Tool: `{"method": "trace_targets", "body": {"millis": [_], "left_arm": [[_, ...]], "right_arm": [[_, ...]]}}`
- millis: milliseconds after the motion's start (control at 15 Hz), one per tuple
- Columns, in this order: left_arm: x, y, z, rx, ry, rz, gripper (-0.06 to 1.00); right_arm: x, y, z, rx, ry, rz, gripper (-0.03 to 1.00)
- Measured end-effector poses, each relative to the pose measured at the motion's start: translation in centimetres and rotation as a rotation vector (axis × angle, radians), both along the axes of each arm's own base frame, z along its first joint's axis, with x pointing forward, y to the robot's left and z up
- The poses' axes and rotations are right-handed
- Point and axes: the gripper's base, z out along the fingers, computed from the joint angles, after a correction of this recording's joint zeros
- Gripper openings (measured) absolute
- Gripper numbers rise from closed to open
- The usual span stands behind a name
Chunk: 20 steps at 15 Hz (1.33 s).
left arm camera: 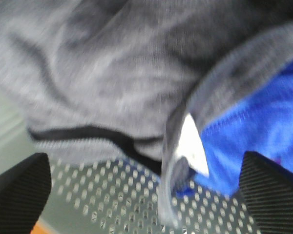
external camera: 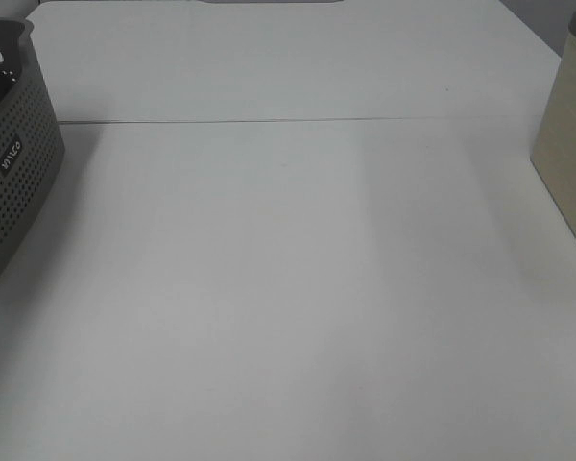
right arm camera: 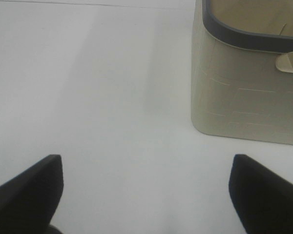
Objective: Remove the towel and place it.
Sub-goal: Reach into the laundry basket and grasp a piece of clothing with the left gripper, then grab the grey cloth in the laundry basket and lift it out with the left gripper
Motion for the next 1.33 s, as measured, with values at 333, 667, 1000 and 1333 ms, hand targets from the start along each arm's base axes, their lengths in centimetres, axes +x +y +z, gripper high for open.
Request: {"method": "trace_targets", "body": {"millis": [333,667,1000,1333], "left_arm": [[2.4,0.5,-4.1,-0.001,0.056,-0.003,0.99],[2.1,1.6,-4.6,-0.006,0.083,0.030,0.96],[2.1,1.4,-4.7,-0.026,0.083,0.037,0.39],[1.3,1.6,-4.9,-0.020,0.168,0.075,0.00]], "right_arm": [[0.0,0.0,0.0,0.000,0.000,0.000,0.88],[0.0,0.0,0.0,0.000,0.000,0.000,0.88],[0.0,0.0,0.0,0.000,0.000,0.000,0.88],[0.0,0.0,0.0,0.000,0.000,0.000,0.88]]}}
